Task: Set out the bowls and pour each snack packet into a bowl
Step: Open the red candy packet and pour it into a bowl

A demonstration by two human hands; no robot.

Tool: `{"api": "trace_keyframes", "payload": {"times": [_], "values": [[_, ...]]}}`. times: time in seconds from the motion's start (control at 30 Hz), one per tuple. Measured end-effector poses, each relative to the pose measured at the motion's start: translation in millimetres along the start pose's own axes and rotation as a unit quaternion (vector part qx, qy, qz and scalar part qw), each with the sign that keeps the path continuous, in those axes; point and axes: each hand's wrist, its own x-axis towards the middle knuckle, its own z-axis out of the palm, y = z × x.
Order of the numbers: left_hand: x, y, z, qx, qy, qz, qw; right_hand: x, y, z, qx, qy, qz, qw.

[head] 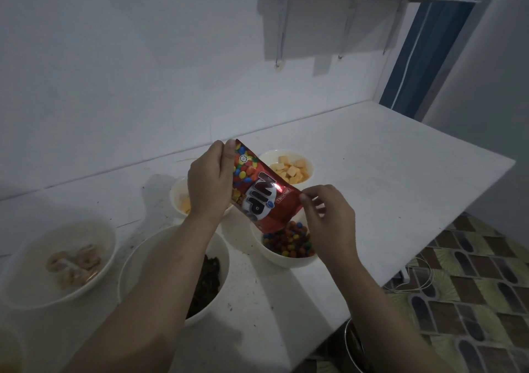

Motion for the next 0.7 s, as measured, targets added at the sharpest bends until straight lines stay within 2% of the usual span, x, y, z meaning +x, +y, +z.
{"api": "trace_keyframes", "payload": {"times": [0.1, 0.3, 0.43, 0.57, 0.7], "values": [[-1.8, -0.8, 0.5, 0.0, -0.001, 0.006, 1.0, 1.7, 1.9, -1.1, -0.001, 0.004, -0.006, 1.0], [-3.6, 3.8, 1.8, -0.014, 0.01, 0.009, 1.0, 2.3, 0.1, -7.1, 0.012, 0.068, -0.055, 0.996], [-2.9, 2.3, -1.2, 0.013, 0.01, 0.025, 1.0, 3.8, 3.2, -8.2, 0.023, -0.017, -0.025, 0.999], [-6.3, 0.2, -2.4, 0.017, 0.008, 0.022, 1.0, 4.7, -1.3, -4.4, 0.02, -0.043, -0.018, 0.999], [-9.4, 5.5, -3.1, 0.022, -0.003, 0.043, 0.999, 13.6, -18.5, -0.3, 0.031, -0.068, -0.05, 0.996]]}}
